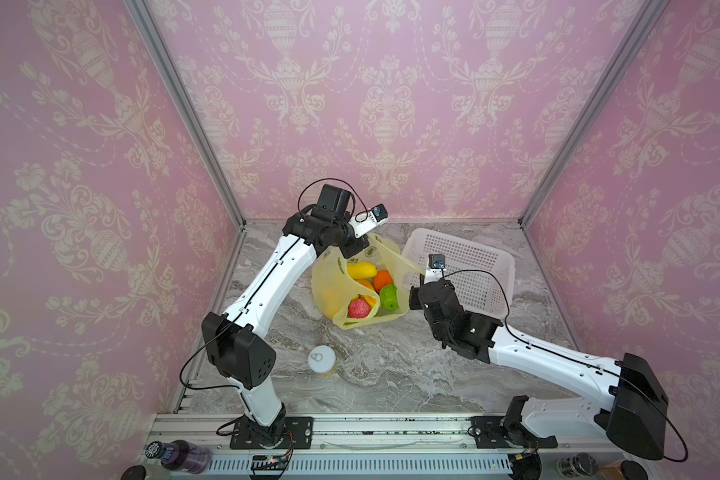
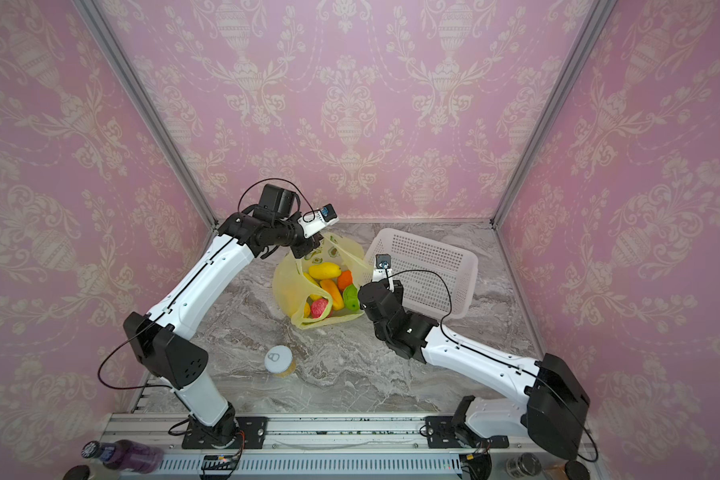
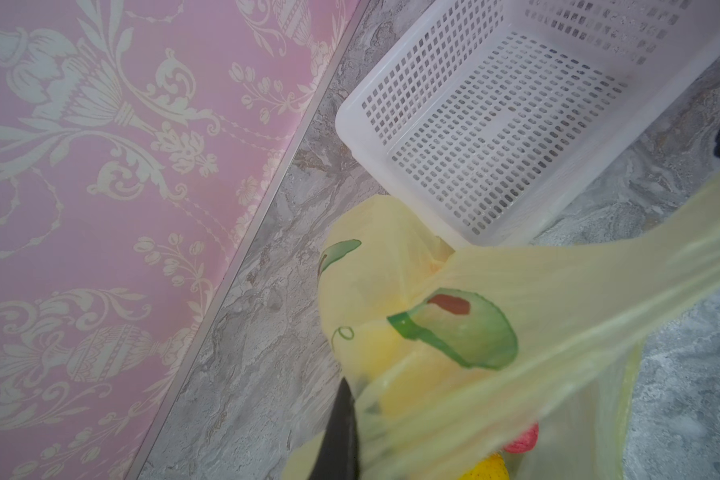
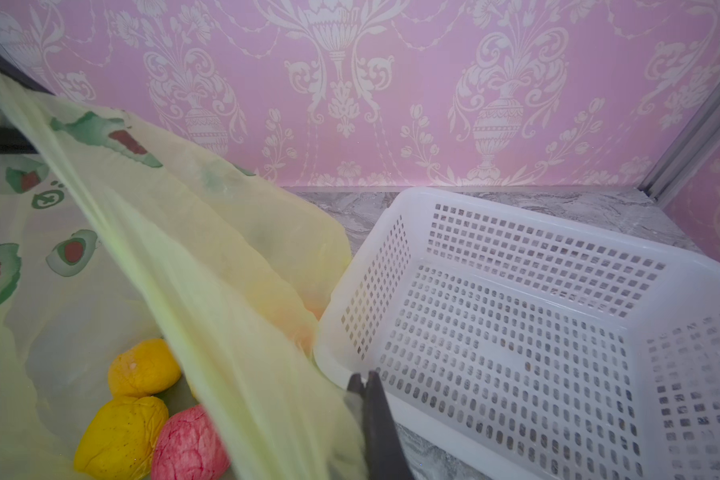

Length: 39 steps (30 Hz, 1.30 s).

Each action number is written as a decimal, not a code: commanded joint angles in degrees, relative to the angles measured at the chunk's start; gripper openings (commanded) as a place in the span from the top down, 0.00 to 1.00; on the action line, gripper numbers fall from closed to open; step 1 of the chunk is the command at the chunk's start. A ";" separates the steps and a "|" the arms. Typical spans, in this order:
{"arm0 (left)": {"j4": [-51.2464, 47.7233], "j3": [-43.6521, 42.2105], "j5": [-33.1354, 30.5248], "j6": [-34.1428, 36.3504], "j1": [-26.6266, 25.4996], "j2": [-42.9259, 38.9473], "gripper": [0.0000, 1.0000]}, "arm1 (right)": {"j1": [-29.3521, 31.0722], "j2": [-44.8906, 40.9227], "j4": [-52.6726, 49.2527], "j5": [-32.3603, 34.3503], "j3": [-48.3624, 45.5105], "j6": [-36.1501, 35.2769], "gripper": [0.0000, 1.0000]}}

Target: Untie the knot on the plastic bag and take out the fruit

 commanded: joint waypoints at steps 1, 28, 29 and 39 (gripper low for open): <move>7.72 -1.92 -1.44 -2.14 1.55 -5.19 0.98 | -0.64 -3.38 -5.77 7.56 -1.71 1.97 0.95; 25.33 -34.87 -27.61 -45.42 -10.62 -16.03 1.00 | -9.01 3.32 0.63 -6.65 0.74 -7.75 0.92; 26.90 -38.06 -29.38 -45.26 -10.57 -18.69 1.00 | -9.17 3.27 0.53 -7.63 0.93 -7.87 0.92; 34.06 -46.70 -20.31 -51.17 -7.40 -22.05 1.00 | -9.17 -0.65 -1.46 -6.50 -0.41 -8.55 0.93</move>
